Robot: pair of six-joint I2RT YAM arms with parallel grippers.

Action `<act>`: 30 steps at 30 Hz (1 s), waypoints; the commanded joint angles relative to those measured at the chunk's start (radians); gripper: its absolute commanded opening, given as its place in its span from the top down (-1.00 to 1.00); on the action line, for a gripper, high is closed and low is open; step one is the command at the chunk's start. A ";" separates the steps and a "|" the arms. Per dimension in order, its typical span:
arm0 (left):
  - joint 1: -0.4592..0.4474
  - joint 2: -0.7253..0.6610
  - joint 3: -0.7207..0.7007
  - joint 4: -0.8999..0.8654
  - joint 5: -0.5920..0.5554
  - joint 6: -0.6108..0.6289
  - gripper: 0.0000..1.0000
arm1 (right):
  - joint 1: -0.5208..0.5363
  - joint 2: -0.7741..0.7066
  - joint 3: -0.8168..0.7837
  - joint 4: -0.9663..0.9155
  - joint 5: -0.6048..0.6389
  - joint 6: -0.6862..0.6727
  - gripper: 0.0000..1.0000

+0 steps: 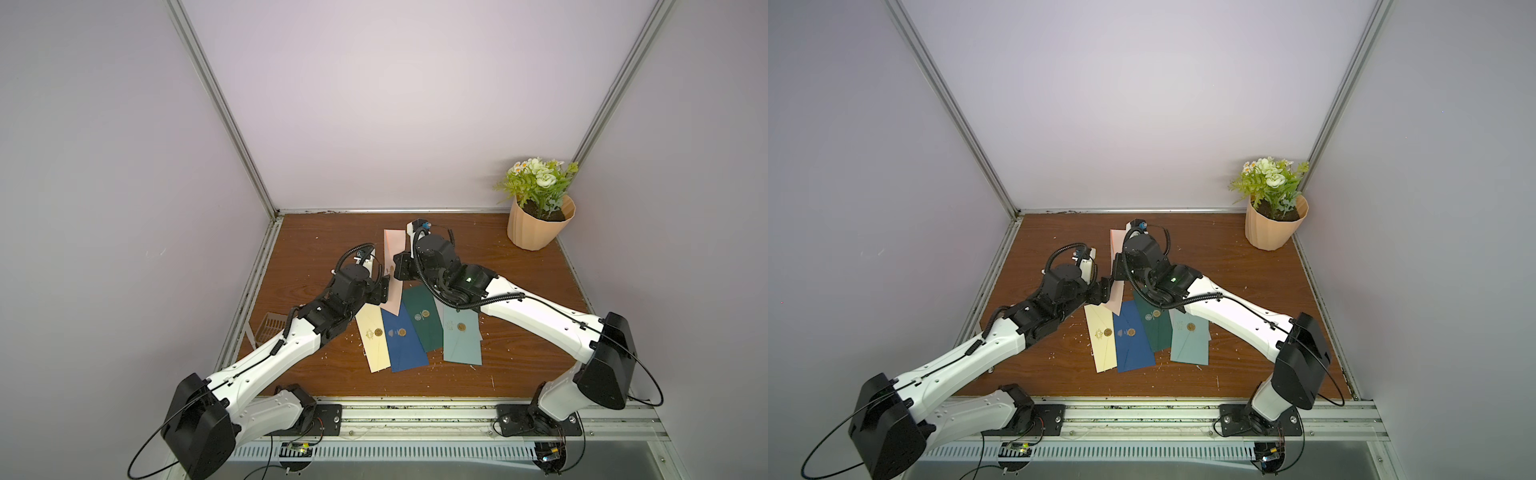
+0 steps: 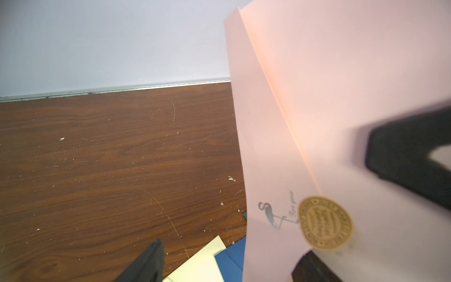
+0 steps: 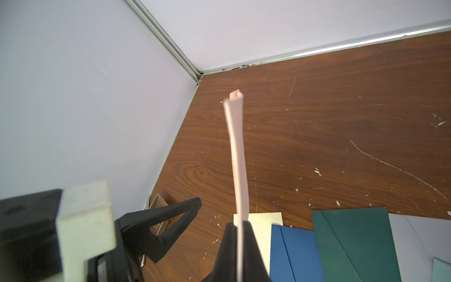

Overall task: Open the envelope
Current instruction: Open the envelope flap on the envelope.

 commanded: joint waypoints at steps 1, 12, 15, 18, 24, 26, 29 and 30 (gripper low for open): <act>-0.002 -0.024 -0.004 0.039 -0.052 -0.021 -0.65 | 0.017 -0.051 -0.008 -0.022 -0.030 0.017 1.00; -0.002 -0.033 -0.013 0.036 -0.065 -0.020 -0.67 | 0.016 -0.052 -0.011 -0.022 -0.032 0.017 1.00; -0.002 -0.034 -0.013 0.034 -0.065 -0.020 -0.68 | 0.016 -0.053 -0.013 -0.020 -0.031 0.017 1.00; -0.002 -0.035 -0.014 0.034 -0.066 -0.020 -0.68 | 0.017 -0.056 -0.021 -0.011 -0.037 0.019 1.00; -0.002 -0.048 -0.021 0.028 -0.081 -0.020 -0.69 | 0.016 -0.058 -0.023 -0.012 -0.037 0.019 1.00; -0.002 -0.054 -0.028 0.030 -0.081 -0.019 -0.70 | 0.016 -0.057 -0.023 -0.013 -0.037 0.018 1.00; -0.002 -0.059 -0.032 0.030 -0.085 -0.021 -0.71 | 0.016 -0.058 -0.025 -0.010 -0.039 0.020 1.00; -0.002 -0.059 -0.033 0.029 -0.084 -0.021 -0.71 | 0.016 -0.058 -0.024 -0.010 -0.040 0.020 1.00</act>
